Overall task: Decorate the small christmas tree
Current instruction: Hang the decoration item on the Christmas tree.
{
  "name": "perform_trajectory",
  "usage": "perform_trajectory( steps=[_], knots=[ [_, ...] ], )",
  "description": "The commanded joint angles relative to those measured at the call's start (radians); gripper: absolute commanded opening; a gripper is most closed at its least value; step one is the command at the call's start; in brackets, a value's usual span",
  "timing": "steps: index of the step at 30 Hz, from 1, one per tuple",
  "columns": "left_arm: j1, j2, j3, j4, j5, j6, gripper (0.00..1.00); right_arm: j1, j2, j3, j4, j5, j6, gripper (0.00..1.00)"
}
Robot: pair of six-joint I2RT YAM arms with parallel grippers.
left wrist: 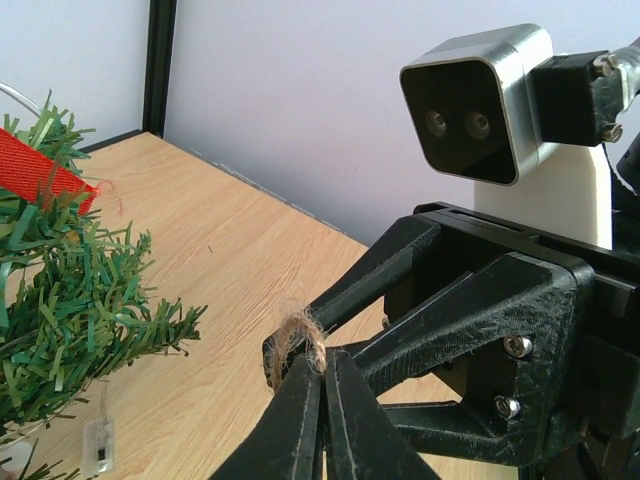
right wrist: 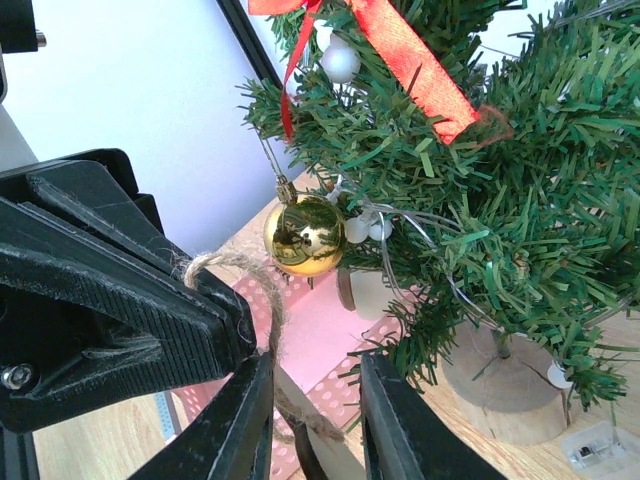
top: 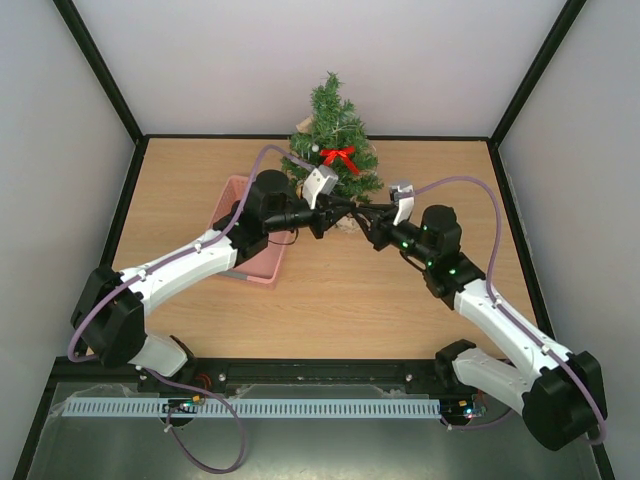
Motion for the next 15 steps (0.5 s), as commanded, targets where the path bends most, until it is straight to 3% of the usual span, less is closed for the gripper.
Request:
perform_trajectory(
  steps=[1,9,15],
  knots=[
    [-0.005,-0.024,0.029,-0.003,0.003,0.014,0.02,-0.001,-0.036,0.006,-0.01,-0.025,-0.056,0.25],
    [-0.004,-0.035,0.032,0.004,0.004,0.002,0.02,0.0,-0.069,-0.022,-0.017,-0.078,-0.055,0.26],
    [-0.006,-0.037,0.031,0.038,0.03,-0.032,0.02,0.001,-0.028,0.007,0.009,-0.039,-0.053,0.18]
  ],
)
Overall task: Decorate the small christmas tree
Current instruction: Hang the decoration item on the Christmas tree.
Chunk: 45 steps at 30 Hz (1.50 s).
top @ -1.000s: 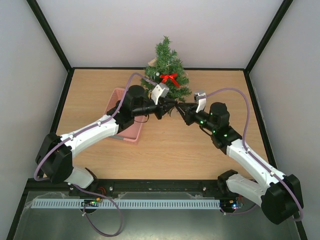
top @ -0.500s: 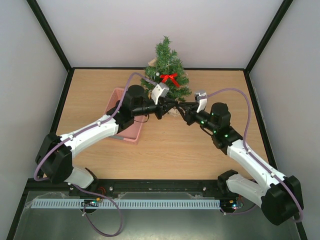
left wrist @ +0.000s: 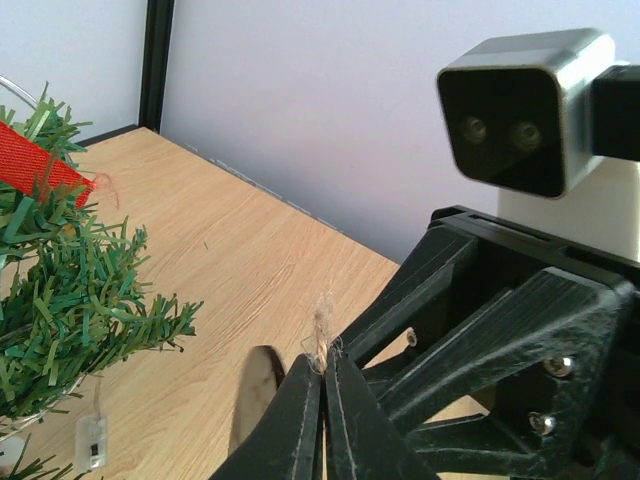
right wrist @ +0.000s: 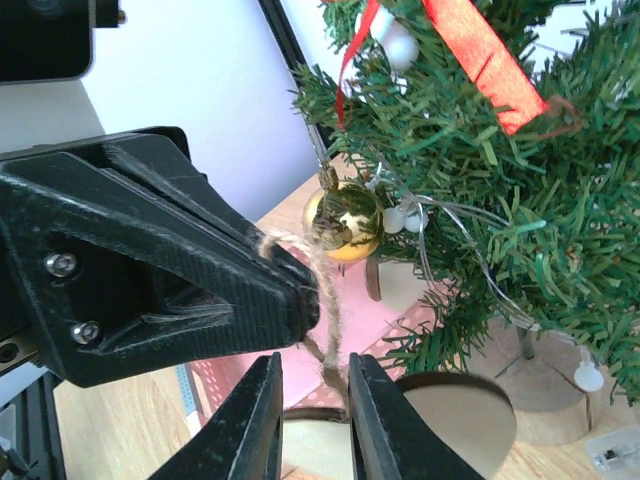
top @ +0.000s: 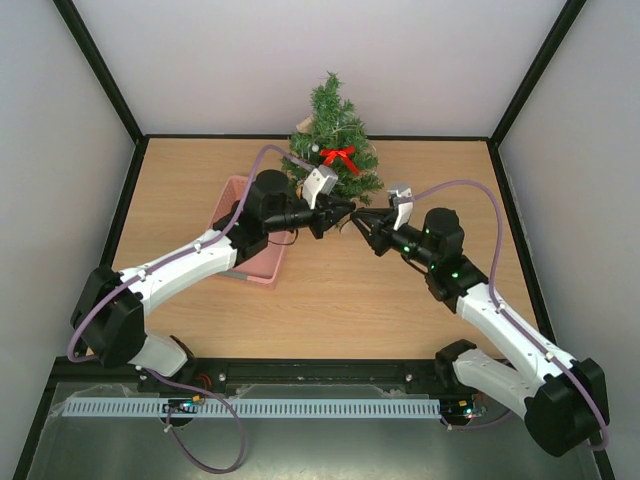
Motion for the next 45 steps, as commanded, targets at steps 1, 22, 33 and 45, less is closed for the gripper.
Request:
perform_trajectory(
  steps=[1,22,33,45],
  knots=[
    [-0.006,-0.037,0.031,0.044,0.024,-0.022,0.02,0.0,0.022,0.024,0.024,0.039,-0.015,0.17],
    [-0.006,-0.057,0.068,-0.014,-0.017,-0.015,0.02,0.0,-0.139,0.065,-0.237,0.18,-0.063,0.32],
    [-0.008,-0.048,0.09,-0.019,-0.035,-0.042,0.02,0.099,-0.129,0.012,-0.038,0.15,-0.004,0.74],
    [-0.009,-0.059,0.098,0.022,-0.001,-0.113,0.02,0.165,-0.027,0.017,0.076,0.267,-0.085,0.86]
  ],
)
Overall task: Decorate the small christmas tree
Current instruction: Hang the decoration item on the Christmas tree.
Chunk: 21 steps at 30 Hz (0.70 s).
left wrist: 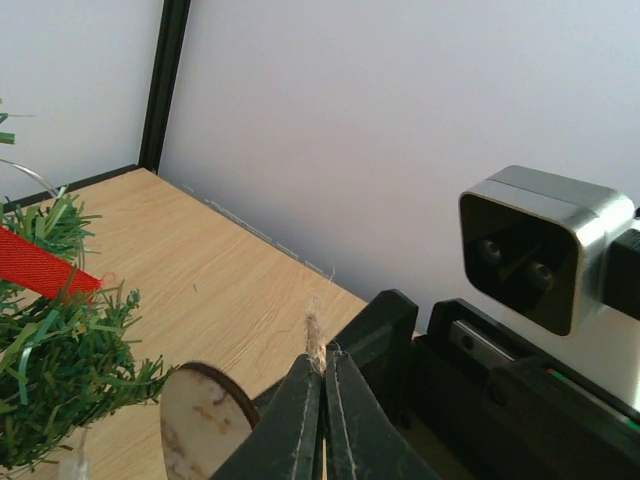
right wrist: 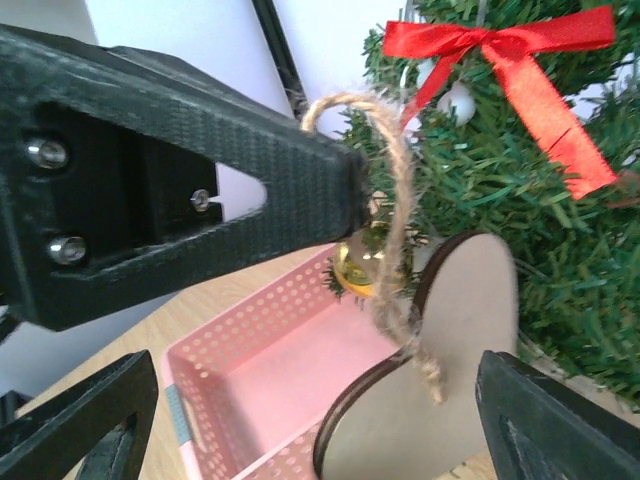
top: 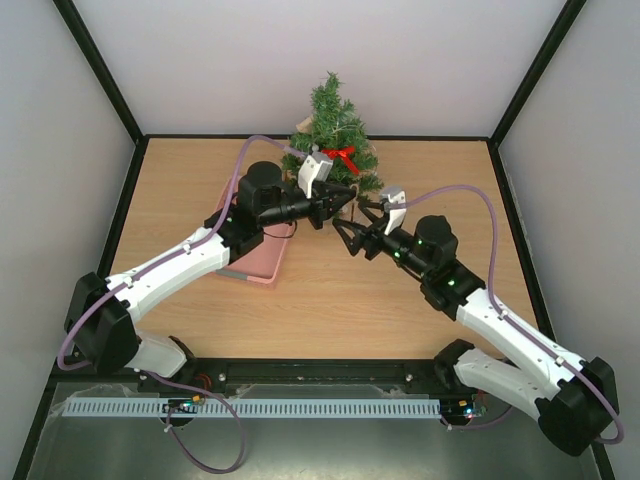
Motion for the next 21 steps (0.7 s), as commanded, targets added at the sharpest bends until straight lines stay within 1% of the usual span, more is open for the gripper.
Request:
perform_trajectory(
  steps=[1,3,6,8,9,12,14,15,19,21],
  knots=[
    [-0.006,-0.019,0.028,0.052,0.029,-0.038,0.02,0.006,0.008,-0.002,0.078,0.09,-0.051,0.84],
    [-0.004,-0.023,0.025,0.05,0.031,-0.038,0.02,0.007,-0.005,-0.012,0.071,0.131,-0.066,0.75],
    [-0.004,-0.033,0.02,0.045,0.034,-0.036,0.02,0.007,-0.032,-0.045,0.088,0.168,-0.084,0.55],
    [-0.005,-0.037,0.019,0.046,0.038,-0.041,0.02,0.005,-0.04,-0.065,0.1,0.186,-0.091,0.44],
    [-0.004,-0.037,0.019,0.047,0.042,-0.044,0.02,0.006,-0.039,-0.069,0.099,0.19,-0.094,0.36],
    [-0.004,-0.039,0.019,0.039,0.051,-0.041,0.02,0.007,-0.043,-0.067,0.076,0.186,-0.11,0.16],
    [-0.002,-0.043,0.019,0.018,0.049,-0.021,0.02,0.006,-0.059,-0.077,0.062,0.187,-0.12,0.05],
    [0.001,-0.045,0.019,0.004,0.047,-0.006,0.02,0.005,-0.069,-0.087,0.056,0.189,-0.127,0.02],
    [0.03,-0.025,0.033,-0.057,0.045,0.026,0.02,-0.003,-0.082,-0.098,0.025,0.149,-0.132,0.02],
    [0.035,-0.011,0.042,-0.093,0.023,0.06,0.02,-0.007,-0.069,-0.085,0.002,0.118,-0.121,0.02]
  ],
)
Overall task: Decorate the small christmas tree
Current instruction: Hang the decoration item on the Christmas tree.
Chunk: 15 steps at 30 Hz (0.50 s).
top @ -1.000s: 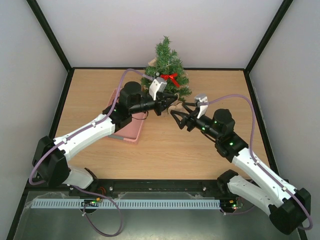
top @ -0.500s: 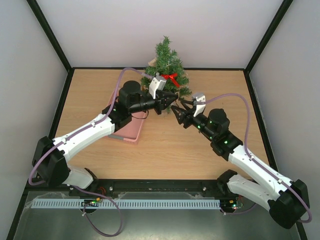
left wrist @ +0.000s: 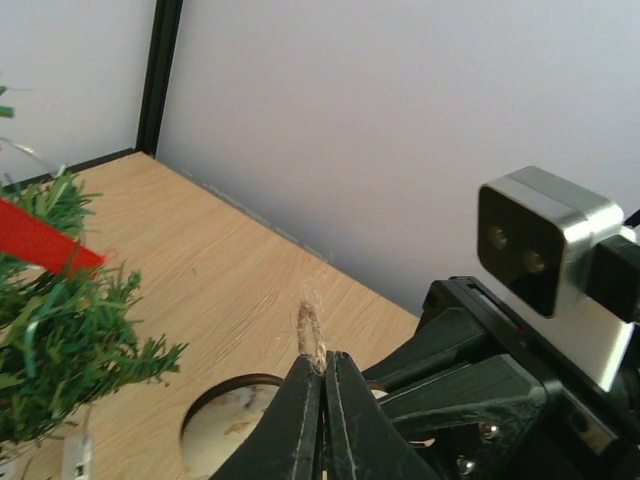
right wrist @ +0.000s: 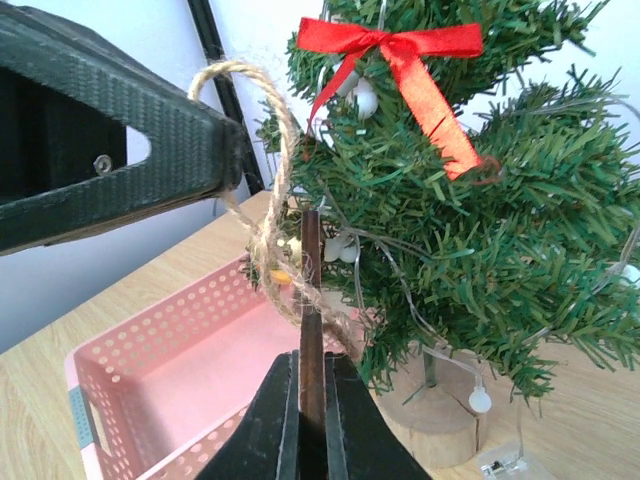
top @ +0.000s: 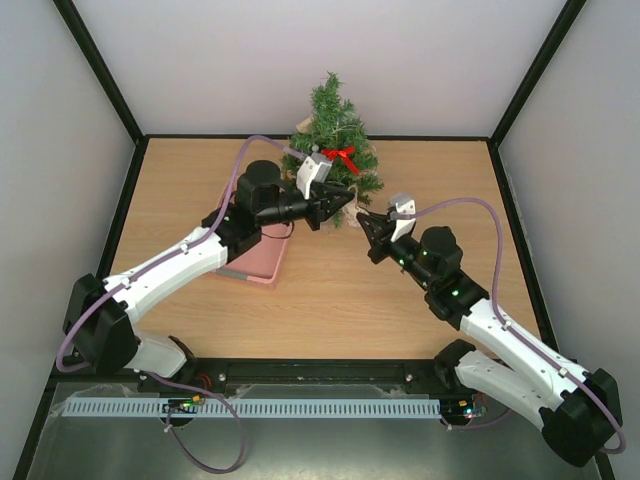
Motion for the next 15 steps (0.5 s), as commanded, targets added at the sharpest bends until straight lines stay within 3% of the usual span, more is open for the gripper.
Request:
perform_trajectory(
  steps=[1,7,15],
  knots=[
    [0.019,0.006,0.047,-0.076,-0.02,0.083,0.02,-0.007,0.011,0.014,-0.047,-0.051,0.002,0.02],
    [0.019,0.086,0.126,-0.18,-0.054,0.159,0.03,-0.025,0.1,0.069,-0.152,-0.096,0.028,0.02],
    [0.019,0.14,0.149,-0.204,-0.101,0.187,0.04,-0.062,0.125,0.054,-0.131,-0.103,0.074,0.02]
  ],
)
